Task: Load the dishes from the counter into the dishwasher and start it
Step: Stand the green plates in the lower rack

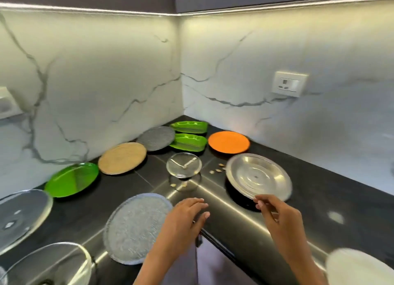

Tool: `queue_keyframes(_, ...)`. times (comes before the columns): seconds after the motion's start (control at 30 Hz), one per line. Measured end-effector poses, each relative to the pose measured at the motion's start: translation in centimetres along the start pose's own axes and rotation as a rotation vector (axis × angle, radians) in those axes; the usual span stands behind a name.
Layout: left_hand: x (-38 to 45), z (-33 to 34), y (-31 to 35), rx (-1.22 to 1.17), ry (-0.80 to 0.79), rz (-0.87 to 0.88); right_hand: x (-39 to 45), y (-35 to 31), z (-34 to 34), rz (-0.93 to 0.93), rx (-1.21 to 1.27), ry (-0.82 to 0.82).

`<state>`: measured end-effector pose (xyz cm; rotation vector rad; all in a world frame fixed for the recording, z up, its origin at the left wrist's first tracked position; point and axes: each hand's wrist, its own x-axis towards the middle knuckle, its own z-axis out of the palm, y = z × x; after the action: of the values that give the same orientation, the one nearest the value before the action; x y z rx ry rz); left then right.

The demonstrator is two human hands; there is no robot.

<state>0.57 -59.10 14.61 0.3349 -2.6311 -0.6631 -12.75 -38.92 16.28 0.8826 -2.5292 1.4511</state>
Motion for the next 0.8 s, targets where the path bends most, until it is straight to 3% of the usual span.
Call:
queue_keyframes(0.2, 8.4, -2.6, -10.8, 0.073, 0.085, -0.148, 10.8, -1.5, 11.8, -0.1, 0.01, -0.118)
queue_keyframes(0.33, 15.6, -2.1, -15.9, 0.06, 0.089, -0.152, 16.0, -1.3, 16.5, -0.07, -0.004, -0.159)
queue_keyframes(0.57, 28.2, 0.5, -24.4, 0.142, -0.054, -0.106, 22.9, 0.6, 20.6, 0.006, -0.034, -0.202)
queue_keyframes(0.7, 32.1, 2.6, -28.8, 0.224, -0.22, -0.145, 24.7, 1.4, 21.2, 0.042, -0.057, -0.184)
queue_keyframes(0.8, 33.8, 4.1, -30.5, 0.328, -0.369, -0.059, 25.1, 2.2, 21.0, 0.089, -0.046, -0.152)
